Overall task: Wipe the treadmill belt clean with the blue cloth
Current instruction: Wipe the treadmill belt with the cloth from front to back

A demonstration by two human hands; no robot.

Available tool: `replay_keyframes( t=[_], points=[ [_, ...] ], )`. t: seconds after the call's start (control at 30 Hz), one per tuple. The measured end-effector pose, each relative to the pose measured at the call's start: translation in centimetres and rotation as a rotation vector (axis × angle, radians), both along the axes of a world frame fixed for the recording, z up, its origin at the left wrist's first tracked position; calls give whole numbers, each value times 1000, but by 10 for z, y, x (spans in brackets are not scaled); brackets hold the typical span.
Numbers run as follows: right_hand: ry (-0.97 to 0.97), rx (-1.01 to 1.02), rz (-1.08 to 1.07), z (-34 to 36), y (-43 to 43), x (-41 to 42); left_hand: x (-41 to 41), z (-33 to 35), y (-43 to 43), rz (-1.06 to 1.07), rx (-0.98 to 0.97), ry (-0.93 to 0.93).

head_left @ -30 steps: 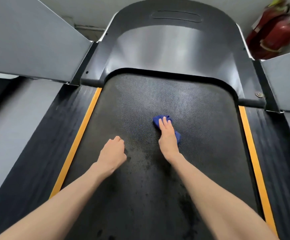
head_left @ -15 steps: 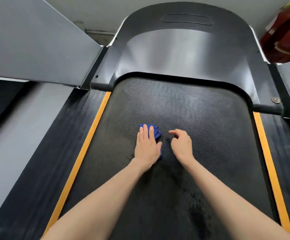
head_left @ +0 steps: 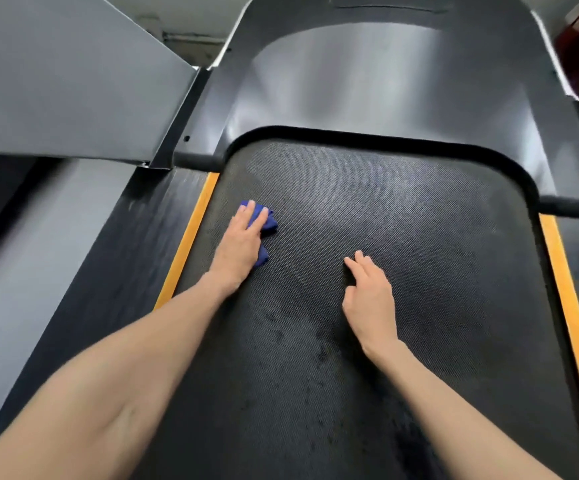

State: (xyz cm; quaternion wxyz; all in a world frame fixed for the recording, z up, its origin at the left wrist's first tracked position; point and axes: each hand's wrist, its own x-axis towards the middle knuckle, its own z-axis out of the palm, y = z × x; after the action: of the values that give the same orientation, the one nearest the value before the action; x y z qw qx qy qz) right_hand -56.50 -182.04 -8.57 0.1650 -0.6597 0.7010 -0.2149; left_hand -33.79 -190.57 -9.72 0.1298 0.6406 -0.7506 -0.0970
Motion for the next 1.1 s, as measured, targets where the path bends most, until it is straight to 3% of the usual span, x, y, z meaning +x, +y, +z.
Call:
replay_keyframes(
  t=[0.13, 0.27, 0.47, 0.6, 0.73, 0.8, 0.9, 0.97, 1.03, 1.1],
  points=[
    [21, 2, 38, -3, 3, -2, -7, -7, -15, 89, -70, 5],
    [49, 17, 60, -3, 2, -7, 15, 8, -52, 211, -22, 29],
    [-47, -41, -47, -4, 2, 4, 6, 11, -33, 208, -25, 176],
    [-71, -75, -118, -9, 3, 13, -29, 7, 23, -202, -60, 218],
    [67, -81, -34, -15, 5, 6, -33, -1, 82, -673, -19, 78],
    [130, -89, 16, -15, 6, 2, -18, -3, 75, -744, -80, -1],
    [110, -79, 18, -13, 7, 2, 13, -4, 38, -382, -124, -27],
    [62, -59, 2, -14, 8, 4, 29, -1, 22, -123, -43, 28],
    [30, -44, -3, -14, 9, 6, 25, 1, 21, 5, 1, 74],
    [5, -38, -12, -12, 8, 7, 9, 4, 35, -4, -17, 84]
  ],
)
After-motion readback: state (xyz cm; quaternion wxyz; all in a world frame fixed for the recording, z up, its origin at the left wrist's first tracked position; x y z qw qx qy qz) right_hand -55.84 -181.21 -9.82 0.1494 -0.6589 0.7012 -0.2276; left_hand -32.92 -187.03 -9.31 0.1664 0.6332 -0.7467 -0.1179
